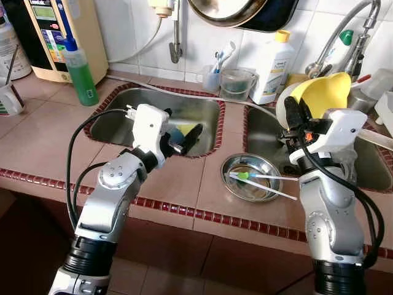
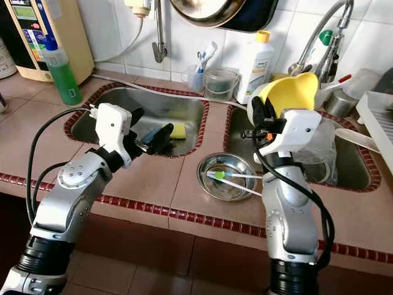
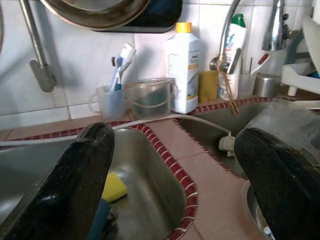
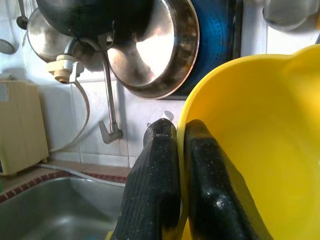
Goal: Kitchen organization
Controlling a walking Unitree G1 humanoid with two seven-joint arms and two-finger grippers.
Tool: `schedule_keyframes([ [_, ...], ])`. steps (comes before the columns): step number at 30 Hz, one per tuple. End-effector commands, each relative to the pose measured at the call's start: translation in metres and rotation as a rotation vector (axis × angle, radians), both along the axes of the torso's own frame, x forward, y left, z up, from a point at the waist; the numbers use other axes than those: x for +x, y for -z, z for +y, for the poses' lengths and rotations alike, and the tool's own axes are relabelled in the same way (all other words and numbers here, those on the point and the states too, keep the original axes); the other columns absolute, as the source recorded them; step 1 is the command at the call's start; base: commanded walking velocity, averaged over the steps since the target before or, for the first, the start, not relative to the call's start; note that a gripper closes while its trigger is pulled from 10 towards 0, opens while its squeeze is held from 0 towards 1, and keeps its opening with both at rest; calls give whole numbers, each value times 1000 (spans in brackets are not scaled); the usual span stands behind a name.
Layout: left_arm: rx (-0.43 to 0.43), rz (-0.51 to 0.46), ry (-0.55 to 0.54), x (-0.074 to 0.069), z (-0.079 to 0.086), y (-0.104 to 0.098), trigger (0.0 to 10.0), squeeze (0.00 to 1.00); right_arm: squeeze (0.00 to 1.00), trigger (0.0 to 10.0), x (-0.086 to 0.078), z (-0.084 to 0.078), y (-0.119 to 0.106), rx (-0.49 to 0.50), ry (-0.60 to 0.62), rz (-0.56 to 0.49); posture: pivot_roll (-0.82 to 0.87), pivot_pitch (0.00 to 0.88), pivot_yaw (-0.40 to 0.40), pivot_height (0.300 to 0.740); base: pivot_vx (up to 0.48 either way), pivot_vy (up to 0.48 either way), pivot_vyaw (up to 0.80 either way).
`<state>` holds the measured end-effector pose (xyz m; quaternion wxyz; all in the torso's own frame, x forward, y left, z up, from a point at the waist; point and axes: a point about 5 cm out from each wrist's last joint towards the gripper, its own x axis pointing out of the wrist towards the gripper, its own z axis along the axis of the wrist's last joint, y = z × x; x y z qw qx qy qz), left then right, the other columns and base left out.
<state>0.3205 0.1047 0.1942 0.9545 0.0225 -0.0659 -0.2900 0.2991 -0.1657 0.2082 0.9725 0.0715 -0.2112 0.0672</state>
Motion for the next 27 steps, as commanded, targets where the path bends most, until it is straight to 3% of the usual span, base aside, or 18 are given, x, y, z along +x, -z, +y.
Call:
schedule_keyframes([
  [1, -51, 5, -37, 4, 5, -3, 10000, 0, 0, 10000, -3, 3, -1, -24, 5, -32, 47, 0, -30, 740, 0, 356, 0],
  [4, -106, -5, -69, 5, 7, -2, 10000, 0, 0, 10000, -6, 3, 6, -63, 23, -25, 51, 0, -32, 740, 0, 334, 0],
  [12, -82, 36, -102, 6, 11, 19, 10000, 0, 0, 10000, -6, 5, 17, -74, 39, -5, 53, 0, -36, 740, 0, 336, 0],
  [27, -75, 20, -75, 5, 7, 17, 10000, 0, 0, 10000, -6, 4, 19, -95, 50, -17, 50, 0, -32, 740, 0, 373, 0],
])
